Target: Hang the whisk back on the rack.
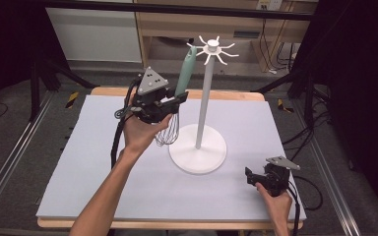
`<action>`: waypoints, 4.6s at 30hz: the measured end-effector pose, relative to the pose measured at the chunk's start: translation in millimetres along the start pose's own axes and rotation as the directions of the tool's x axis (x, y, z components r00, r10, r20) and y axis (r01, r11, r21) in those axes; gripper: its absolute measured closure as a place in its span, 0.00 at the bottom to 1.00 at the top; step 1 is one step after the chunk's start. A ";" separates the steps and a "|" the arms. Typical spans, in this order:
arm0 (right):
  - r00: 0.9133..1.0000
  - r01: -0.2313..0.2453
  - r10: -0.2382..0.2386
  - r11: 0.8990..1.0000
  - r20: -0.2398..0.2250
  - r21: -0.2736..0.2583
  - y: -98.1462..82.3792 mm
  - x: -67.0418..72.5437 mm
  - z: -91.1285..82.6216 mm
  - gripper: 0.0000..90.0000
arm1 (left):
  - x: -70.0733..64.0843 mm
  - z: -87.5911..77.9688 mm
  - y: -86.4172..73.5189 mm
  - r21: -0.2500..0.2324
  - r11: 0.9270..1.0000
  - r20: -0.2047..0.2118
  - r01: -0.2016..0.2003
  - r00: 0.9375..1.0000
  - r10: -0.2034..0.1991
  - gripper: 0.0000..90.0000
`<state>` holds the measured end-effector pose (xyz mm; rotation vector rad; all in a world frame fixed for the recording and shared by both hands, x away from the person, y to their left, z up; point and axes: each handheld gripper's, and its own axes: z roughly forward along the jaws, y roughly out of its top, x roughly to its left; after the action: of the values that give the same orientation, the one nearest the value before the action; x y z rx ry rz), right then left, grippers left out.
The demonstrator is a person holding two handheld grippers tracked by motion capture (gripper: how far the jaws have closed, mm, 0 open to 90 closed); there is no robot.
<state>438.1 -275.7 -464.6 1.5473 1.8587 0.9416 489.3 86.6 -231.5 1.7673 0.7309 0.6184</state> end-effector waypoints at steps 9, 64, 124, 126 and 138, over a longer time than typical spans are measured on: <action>1.000 -0.002 0.002 1.000 -0.001 0.001 0.1 0.0 -0.1 0.08 | -2.6 6.3 0.6 0.003 1.000 0.003 -0.002 1.000 0.002 0.76; 1.000 -0.004 0.004 1.000 -0.008 0.014 -0.6 0.9 1.2 0.08 | -1.4 36.2 -11.8 -0.065 0.998 -0.010 -0.001 1.000 0.001 0.73; 1.000 0.005 -0.006 0.998 0.008 0.068 -4.6 10.3 10.6 0.07 | 62.9 -50.1 -213.5 0.182 0.960 -0.176 0.211 0.968 -0.179 0.36; 1.000 0.016 -0.017 0.997 0.013 0.073 -5.3 9.5 11.2 0.07 | 68.5 -53.1 -222.2 0.194 0.954 -0.191 0.227 0.963 -0.190 0.36; 1.000 0.001 -0.004 0.996 0.030 0.089 -10.2 3.7 7.3 0.08 | 103.5 -69.7 -261.7 0.234 0.914 -0.298 0.330 0.920 -0.256 0.35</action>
<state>436.9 -271.8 -477.0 1.6022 1.9041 0.8396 463.0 268.8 -455.4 1.7969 1.2996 0.5658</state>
